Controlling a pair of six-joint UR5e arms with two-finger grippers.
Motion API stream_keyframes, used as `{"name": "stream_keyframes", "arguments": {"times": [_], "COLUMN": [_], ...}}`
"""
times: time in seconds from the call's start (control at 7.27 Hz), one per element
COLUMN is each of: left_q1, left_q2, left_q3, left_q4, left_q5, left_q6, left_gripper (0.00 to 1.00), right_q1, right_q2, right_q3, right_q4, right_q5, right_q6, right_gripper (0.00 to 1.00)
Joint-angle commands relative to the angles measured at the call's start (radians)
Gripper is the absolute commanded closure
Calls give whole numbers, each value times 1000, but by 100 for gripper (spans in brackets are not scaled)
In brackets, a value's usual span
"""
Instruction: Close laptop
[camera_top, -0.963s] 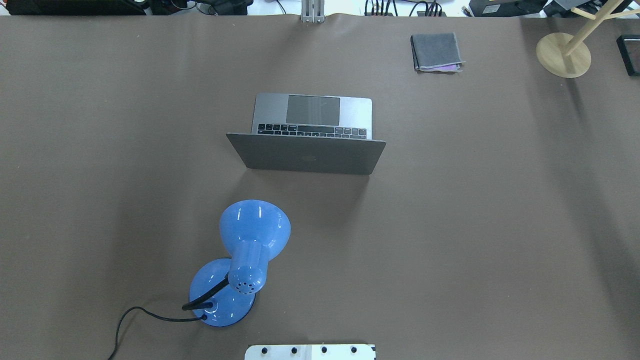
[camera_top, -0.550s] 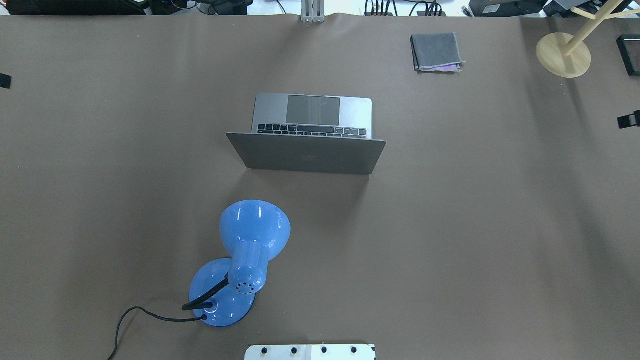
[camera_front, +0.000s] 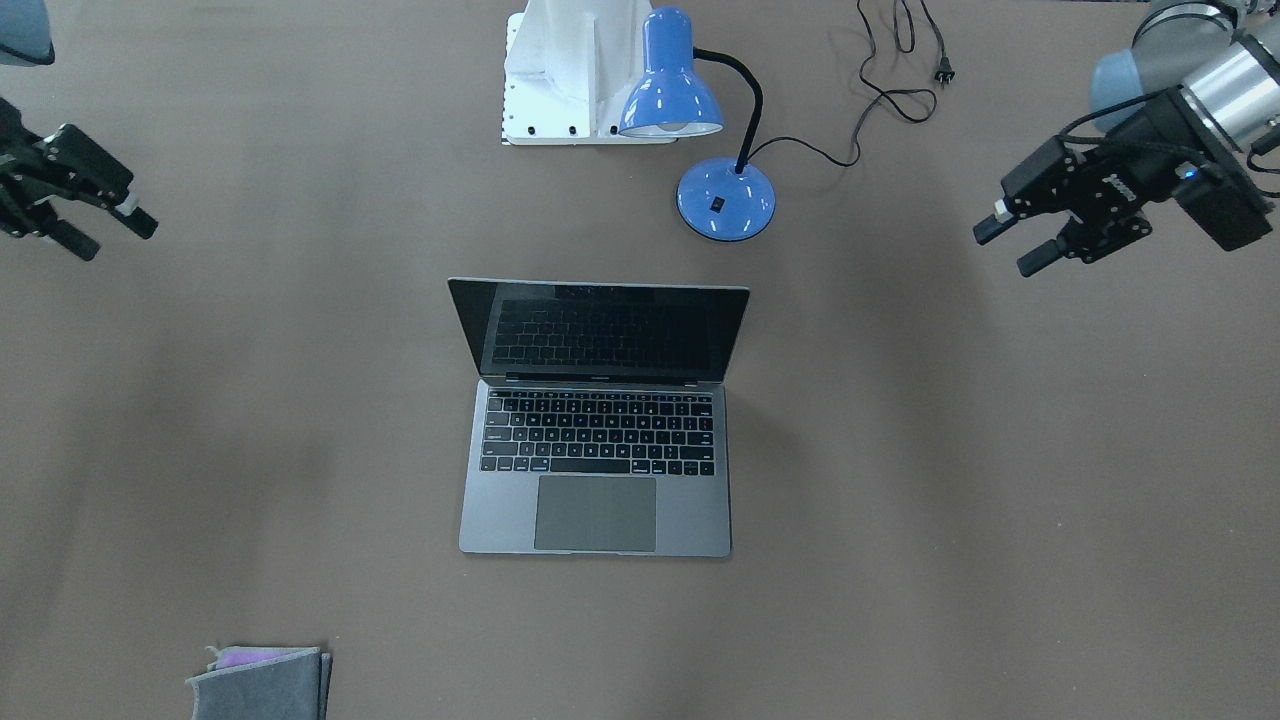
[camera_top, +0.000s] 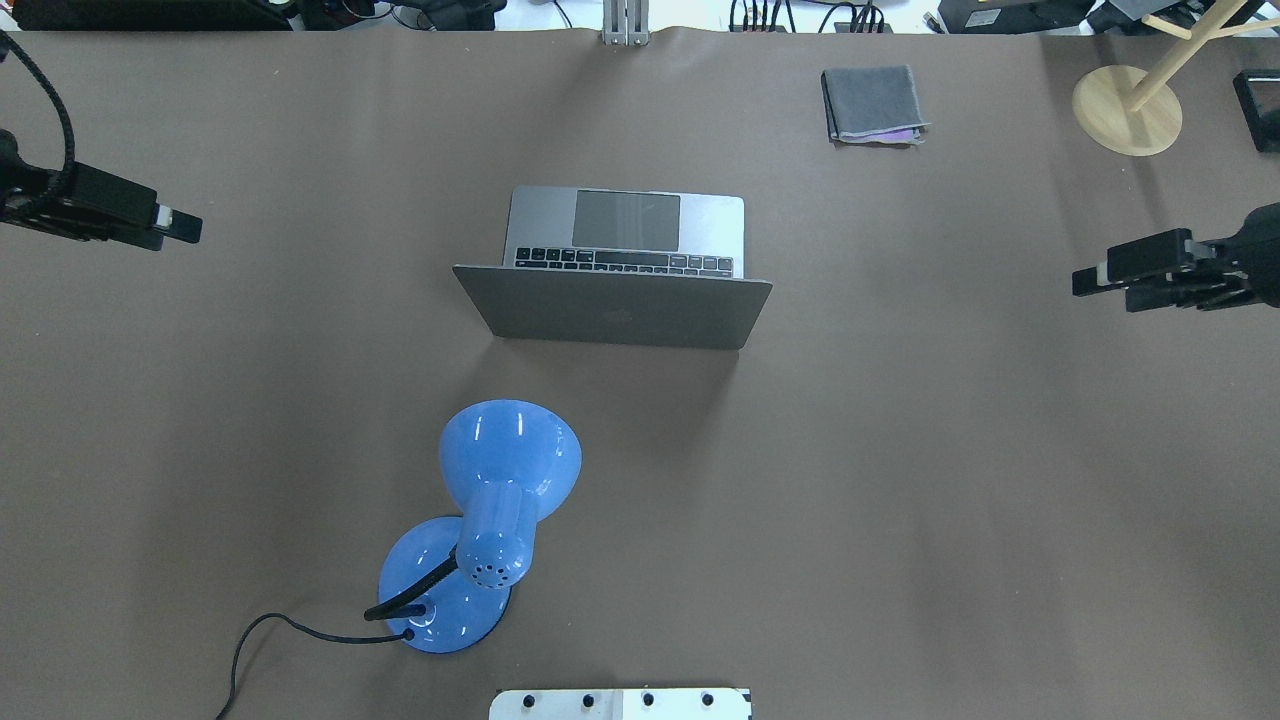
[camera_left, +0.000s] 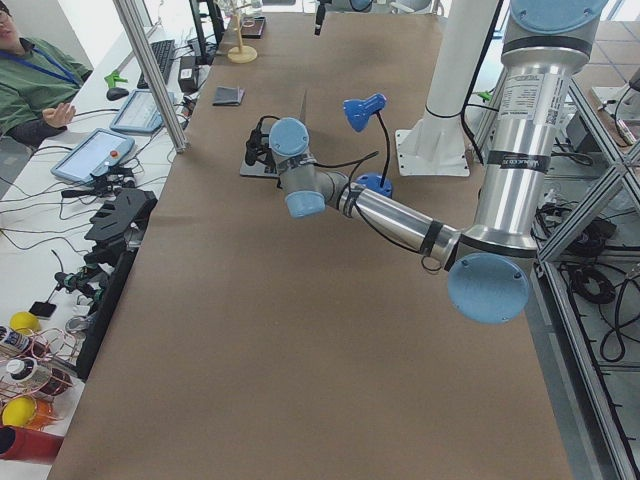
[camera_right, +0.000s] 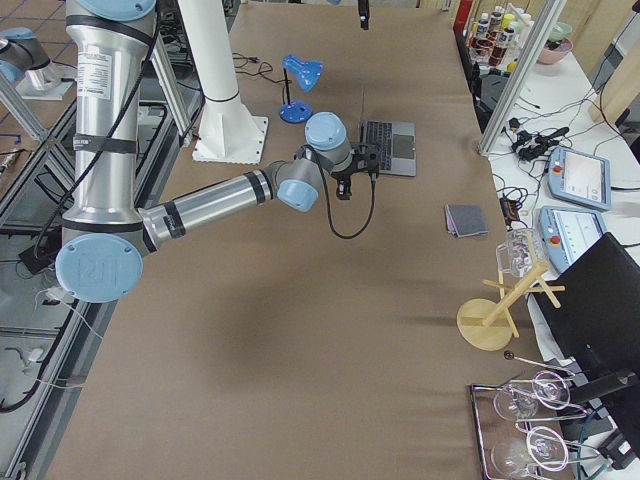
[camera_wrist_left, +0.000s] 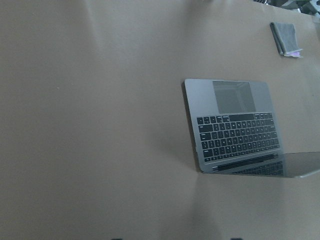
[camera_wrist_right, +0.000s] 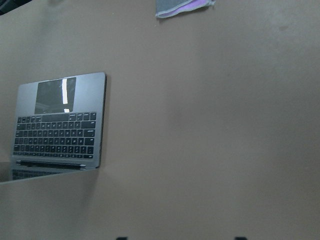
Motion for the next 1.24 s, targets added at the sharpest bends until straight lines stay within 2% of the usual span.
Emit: {"name": "stream_keyframes", "arguments": {"times": [0.0,0.14,0.41,0.55,0.69,0.96,1.1], "left_q1": [119,185,263,306,347,369,377], "left_q2": [-36,-62,-125,-148,-169,-206,-220], "left_q3": [-5,-1,7,13,32,88,93], "left_q4": [-129,-174,-175,-173,-171,-171,-168], "left_q5": [42,97,130,177,226,273,274], "left_q6": [-217,-289,-421,-436,-440,-439,-441], "left_gripper": [100,100,100,100,100,100,100], "right_q1": [-75,-114,-263,-330,-399,-440,-466], "right_q2": [11,46,147,217,242,313,328], "right_q3": [62,67,65,56,46,-8,-13], "right_q4": [5,3,3,-1,-3,-3,-4], "right_q5": [-2,-41,-211,-295,-395,-442,-493], "right_q6": [119,209,344,428,444,469,477], "right_gripper": [100,100,100,100,100,100,100]}}
